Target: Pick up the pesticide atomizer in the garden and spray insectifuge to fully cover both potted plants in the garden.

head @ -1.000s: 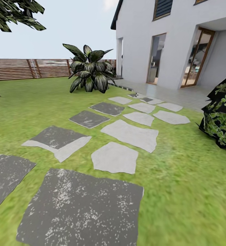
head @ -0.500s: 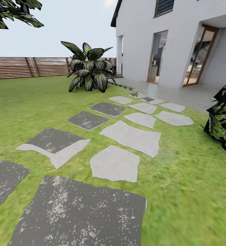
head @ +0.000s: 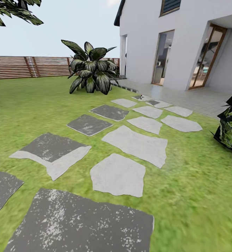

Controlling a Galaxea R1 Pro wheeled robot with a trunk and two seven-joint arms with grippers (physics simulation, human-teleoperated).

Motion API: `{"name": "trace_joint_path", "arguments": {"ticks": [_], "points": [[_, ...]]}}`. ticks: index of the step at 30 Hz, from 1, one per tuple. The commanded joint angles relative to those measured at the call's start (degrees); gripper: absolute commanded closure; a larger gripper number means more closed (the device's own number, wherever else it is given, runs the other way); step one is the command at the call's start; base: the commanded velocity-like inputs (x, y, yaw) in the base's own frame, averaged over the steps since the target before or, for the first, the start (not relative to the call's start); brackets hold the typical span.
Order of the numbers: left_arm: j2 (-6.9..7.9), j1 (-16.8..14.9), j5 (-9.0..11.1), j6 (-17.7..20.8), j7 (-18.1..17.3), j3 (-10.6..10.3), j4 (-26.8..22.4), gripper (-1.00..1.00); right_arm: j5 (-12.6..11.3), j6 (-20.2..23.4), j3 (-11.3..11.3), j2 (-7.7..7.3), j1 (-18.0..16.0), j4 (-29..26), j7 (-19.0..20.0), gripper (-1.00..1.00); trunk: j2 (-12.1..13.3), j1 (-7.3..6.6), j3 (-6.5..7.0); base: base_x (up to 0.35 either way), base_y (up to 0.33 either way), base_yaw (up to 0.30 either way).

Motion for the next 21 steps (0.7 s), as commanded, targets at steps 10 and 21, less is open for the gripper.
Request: {"name": "trace_joint_path", "arguments": {"ticks": [10, 21], "points": [[-0.01, 0.0, 0.2, -0.2, 0.0, 0.0, 0.1, -1.0, 0.0, -0.1, 0.0, 0.02, 0.0, 0.1, 0.0, -1.0, 0.0, 0.02, -0.05, 0.284, 0.0, 0.0], [-0.01, 0.0, 0.2, -0.2, 0.0, 0.0, 0.1, -1.0, 0.0, -0.1, 0.0, 0.0, 0.0, 0.1, 0.0, -1.0, 0.0, 0.02, -0.05, 0.284, 0.0, 0.0]]}}
